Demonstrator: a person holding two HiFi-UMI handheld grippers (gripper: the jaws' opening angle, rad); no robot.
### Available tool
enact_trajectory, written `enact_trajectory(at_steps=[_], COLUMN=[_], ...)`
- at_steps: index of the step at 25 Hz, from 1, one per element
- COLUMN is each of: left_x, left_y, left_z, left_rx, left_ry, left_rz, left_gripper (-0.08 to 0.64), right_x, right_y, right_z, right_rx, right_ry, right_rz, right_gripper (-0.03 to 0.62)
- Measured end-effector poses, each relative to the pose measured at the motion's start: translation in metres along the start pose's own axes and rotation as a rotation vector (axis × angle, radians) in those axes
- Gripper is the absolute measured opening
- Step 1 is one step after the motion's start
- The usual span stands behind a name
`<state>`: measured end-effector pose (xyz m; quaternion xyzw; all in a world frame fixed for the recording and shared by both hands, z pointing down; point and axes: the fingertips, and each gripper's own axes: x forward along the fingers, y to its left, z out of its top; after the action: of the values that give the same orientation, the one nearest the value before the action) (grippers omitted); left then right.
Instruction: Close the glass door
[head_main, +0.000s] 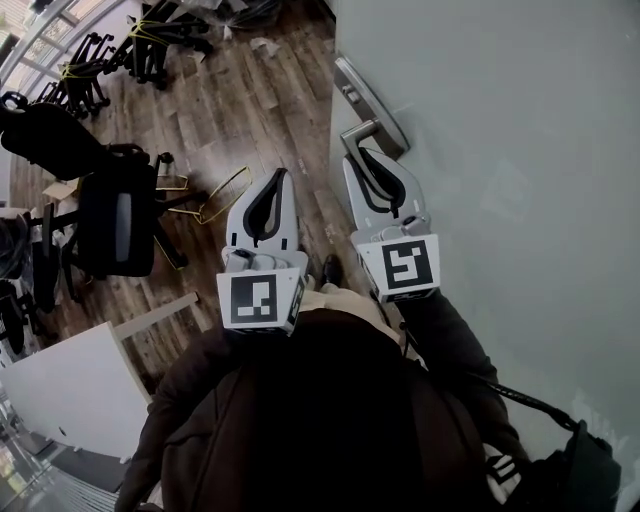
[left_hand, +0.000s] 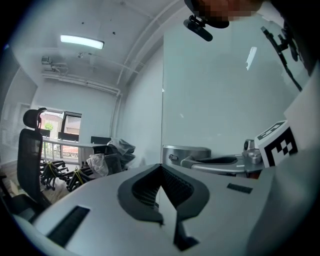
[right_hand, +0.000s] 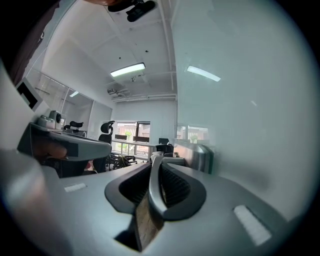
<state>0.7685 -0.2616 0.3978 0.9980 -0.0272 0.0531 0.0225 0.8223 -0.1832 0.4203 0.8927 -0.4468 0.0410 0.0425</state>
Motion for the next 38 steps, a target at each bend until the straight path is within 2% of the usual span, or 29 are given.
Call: enact_trajectory(at_steps=[3, 9, 12, 16, 22, 28, 30, 34, 38], left_x=[-0.015, -0.053, -0.066, -0.091, -0.128, -0.179, -0.199, -0.265, -0.265], left_y=[0.013, 0.03, 0.041, 0.048, 0.056, 0.073, 0.076, 0.094, 0.082], left_z=[0.0, 0.001, 0.0, -0.003, -0.004, 0.016, 0.012, -0.011, 0.003], left_rx=[-0.011, -0.007, -0.026, -0.012, -0.007, -0.013, -0.01, -0.017, -0.01], left_ry=[0.011, -0.013, -0.008, -0.003, -0.01, -0.028, -0.032, -0.041, -0.054], left_rz=[0.045, 0.059, 0.095, 0.074, 0.09, 0.109, 0.11, 0.12, 0.151], left_gripper=[-0.003, -0.003, -0.003, -0.003, -0.003, -0.003, -0.003, -0.003, -0.003], right_x=[-0.001, -0.01, -0.012, -0.016, -0.023, -0.036, -0.043, -0.07, -0.073], right_y=[0.016, 0.06, 0.075, 0.098, 0.134, 0.183, 0.201, 0.264, 0.262], right_z=[0.002, 0.005, 0.002, 0.005, 0.004, 0.024, 0.022, 0.011, 0.019], right_rx=[-0.003, -0.008, -0.01, -0.015, 0.023, -0.01, -0.021, -0.046, -0.042], right_ry=[-0.002, -0.006, -0.008, -0.008, -0.024, -0.022, -0.024, -0.035, -0.023], right_rz=[0.02, 0.065, 0.096, 0.138, 0.232, 0.274, 0.282, 0.3, 0.341], right_gripper=[0.066, 0.066, 0.066, 0.066, 0.067, 0.067, 0.067, 0.067, 0.067])
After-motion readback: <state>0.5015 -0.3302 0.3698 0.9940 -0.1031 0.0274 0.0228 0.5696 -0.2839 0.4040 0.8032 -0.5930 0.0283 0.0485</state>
